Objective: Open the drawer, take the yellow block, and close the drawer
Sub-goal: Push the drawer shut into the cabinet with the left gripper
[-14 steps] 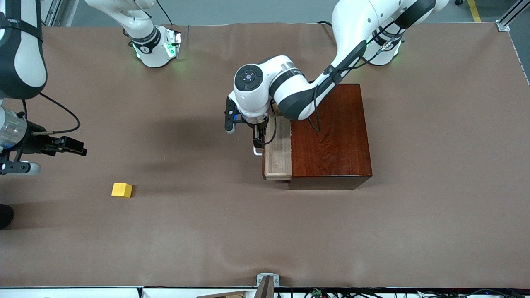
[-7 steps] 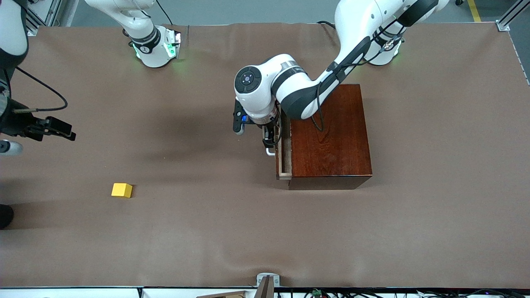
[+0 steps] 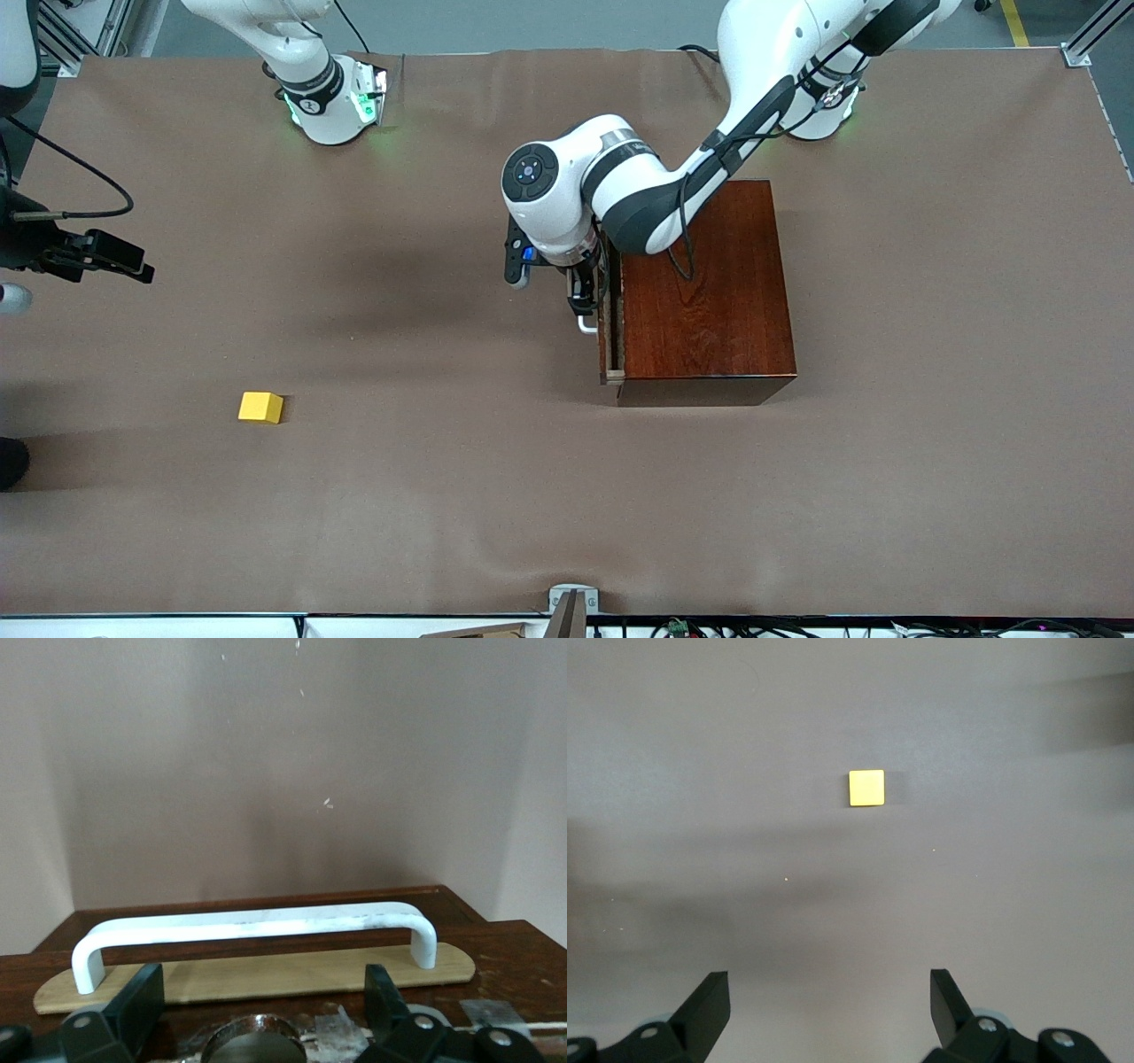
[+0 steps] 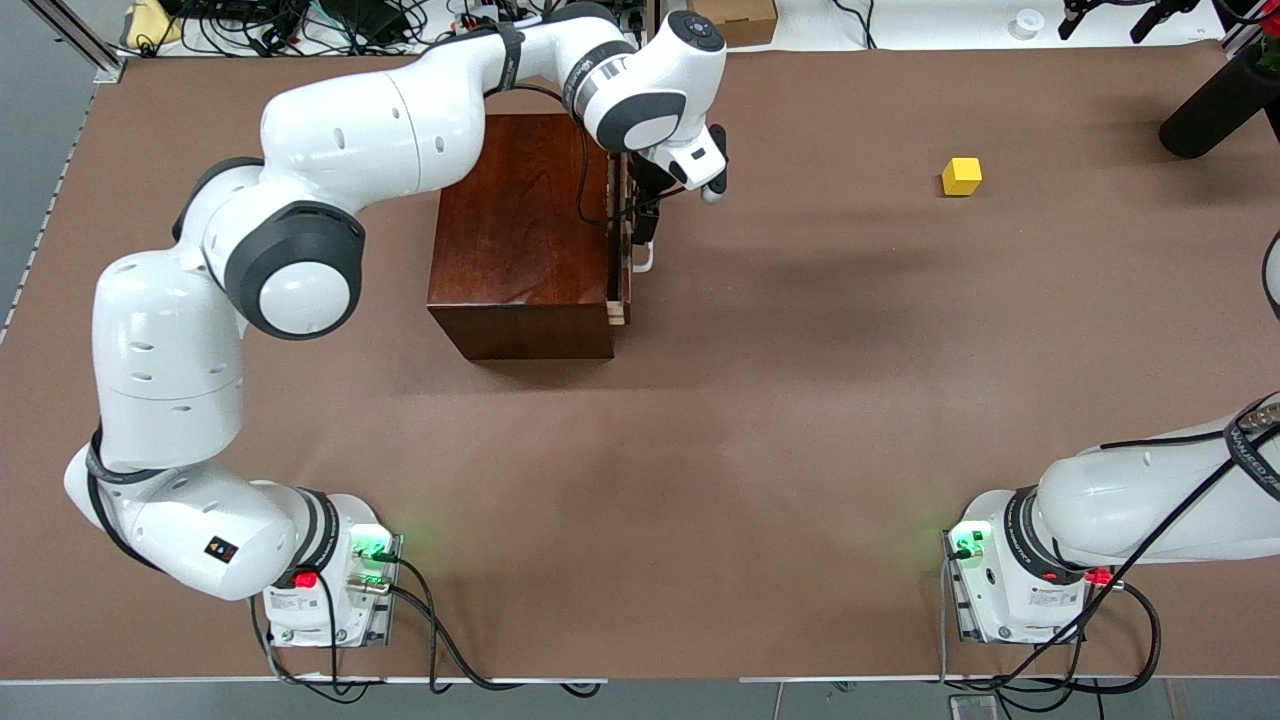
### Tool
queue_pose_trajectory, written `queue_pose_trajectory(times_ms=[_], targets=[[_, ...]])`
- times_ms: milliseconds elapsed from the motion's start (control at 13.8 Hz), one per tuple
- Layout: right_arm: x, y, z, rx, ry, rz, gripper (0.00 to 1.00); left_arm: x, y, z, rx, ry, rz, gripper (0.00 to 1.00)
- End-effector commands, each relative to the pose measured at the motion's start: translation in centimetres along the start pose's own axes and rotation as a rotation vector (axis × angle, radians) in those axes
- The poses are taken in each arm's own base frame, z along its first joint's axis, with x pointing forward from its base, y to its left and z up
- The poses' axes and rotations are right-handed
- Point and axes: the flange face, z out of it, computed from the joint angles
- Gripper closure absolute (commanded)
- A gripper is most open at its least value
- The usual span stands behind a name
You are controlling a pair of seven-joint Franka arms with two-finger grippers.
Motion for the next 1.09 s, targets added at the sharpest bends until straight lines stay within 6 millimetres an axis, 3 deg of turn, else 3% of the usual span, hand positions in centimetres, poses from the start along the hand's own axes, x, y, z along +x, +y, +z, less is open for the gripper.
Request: queue_pose_trajectory(times_ms=[0, 651, 1013], targets=[[-0.6, -0.8, -0.8, -0.013, 0.002, 0.007, 0.00, -2.5, -0.6, -0.4, -0.003, -0.060, 0.001, 0.00], [-0.5, -1.0, -0.9, -0.015, 0.007, 0.001, 0.00, -4.6, -1.8, -0.5, 0.003, -0.118, -0.027, 0.00], [-0.4, -1.0, -1.0, -0.014, 0.010, 0.001, 0.00, -2.7, -1.2, -2.0, 0.044, -0.046, -0.064, 0.00]])
